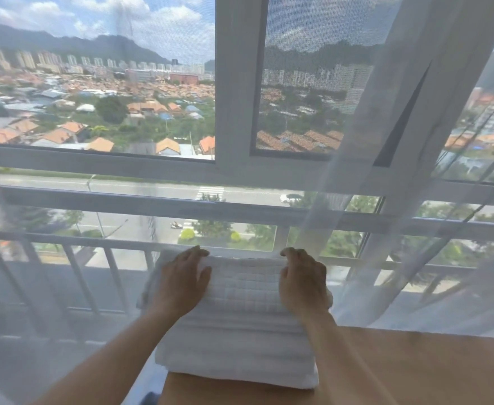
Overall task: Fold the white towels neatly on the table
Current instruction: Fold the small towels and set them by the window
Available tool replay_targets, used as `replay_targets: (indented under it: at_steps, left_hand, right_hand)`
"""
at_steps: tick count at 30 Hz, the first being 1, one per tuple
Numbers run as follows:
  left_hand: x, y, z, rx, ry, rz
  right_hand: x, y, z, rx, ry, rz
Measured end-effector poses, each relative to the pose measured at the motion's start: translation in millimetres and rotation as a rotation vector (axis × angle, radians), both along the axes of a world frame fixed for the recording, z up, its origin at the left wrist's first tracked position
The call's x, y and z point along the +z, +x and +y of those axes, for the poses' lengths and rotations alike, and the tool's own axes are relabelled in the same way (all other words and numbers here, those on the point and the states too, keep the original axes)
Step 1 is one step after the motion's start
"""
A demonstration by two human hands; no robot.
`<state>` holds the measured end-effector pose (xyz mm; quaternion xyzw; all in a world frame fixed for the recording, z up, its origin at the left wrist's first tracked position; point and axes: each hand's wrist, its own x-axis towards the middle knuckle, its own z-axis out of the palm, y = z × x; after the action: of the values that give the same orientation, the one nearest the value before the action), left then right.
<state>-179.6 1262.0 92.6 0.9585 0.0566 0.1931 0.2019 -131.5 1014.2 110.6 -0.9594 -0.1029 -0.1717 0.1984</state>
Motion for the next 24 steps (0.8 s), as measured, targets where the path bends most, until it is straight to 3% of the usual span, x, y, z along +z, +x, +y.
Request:
replay_targets:
  at_steps: [3,6,14,20,24]
  left_hand:
    - [-10,12,-29,-0.234,0.127,0.129]
    - [-20,17,-33,-0.228,0.235,0.222]
    - [-29,22,-34,-0.123,0.271,0.354]
    - [-24,20,6,0.048,0.289,0.448]
    - [-24,15,20,0.129,0.217,0.487]
  right_hand:
    - [-9,8,22,0.202,-0.175,0.208]
    - [-28,15,22,0.193,-0.274,0.363]
    - [-42,21,17,0.174,-0.295,0.345]
    - [-50,28,-16,0.076,-0.224,0.385]
    - [-49,32,-21,0.070,-0.174,0.433]
